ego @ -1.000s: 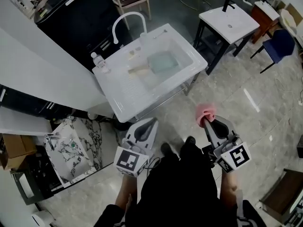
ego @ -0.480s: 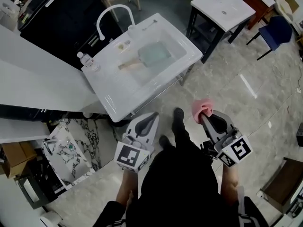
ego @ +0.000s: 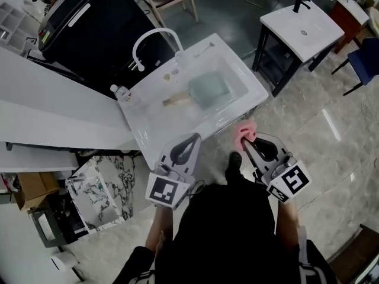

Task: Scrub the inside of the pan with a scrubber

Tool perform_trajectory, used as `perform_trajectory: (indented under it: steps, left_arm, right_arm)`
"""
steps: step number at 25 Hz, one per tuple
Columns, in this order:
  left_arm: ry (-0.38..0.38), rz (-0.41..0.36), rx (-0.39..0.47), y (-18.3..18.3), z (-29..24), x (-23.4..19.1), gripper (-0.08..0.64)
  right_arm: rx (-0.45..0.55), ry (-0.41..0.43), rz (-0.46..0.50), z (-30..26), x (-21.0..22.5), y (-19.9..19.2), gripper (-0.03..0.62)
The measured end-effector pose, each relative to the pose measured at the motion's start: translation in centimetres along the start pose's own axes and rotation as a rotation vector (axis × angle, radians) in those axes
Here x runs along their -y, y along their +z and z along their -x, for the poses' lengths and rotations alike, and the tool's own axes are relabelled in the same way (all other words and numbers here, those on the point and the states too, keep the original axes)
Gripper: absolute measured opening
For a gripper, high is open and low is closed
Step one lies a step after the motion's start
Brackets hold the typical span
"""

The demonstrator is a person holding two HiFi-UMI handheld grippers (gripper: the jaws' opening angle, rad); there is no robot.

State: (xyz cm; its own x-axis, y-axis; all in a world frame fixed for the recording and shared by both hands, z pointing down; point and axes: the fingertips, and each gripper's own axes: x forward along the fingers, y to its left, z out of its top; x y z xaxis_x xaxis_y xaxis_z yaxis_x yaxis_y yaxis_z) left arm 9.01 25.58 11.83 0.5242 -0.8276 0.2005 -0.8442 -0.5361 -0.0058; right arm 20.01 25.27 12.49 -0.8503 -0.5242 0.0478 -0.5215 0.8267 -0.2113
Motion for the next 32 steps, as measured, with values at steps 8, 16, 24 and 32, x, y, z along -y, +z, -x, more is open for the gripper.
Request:
perform_trajectory:
  steps: [8,16,24,32]
  left_arm:
    - [0.061,-0.058,0.011,0.6,-4.4,-1.5,0.034]
    - [0.144,0.010,-0.080,-2.6,-5.1,-7.5,0.034]
    - [0.106,0.022,-0.103,-4.6,-6.5,-15.3,0.034]
    - [0.021,-0.020,-0.146,-8.9,-9.1,-23.1,0.034]
  right_arm:
    - [-0.015,0.063,-0.039,-3.6,5.8,0.1,0.043]
    - [-0.082,0.071,-0.085,-8.8,8.8,-1.5,0.043]
    - [-0.124,0.007,-0.060,-15.2,9.5,-1.6,0.043]
    - [-0.194,-0.080,-0.024,-21.9,11.7,-3.1,0.043]
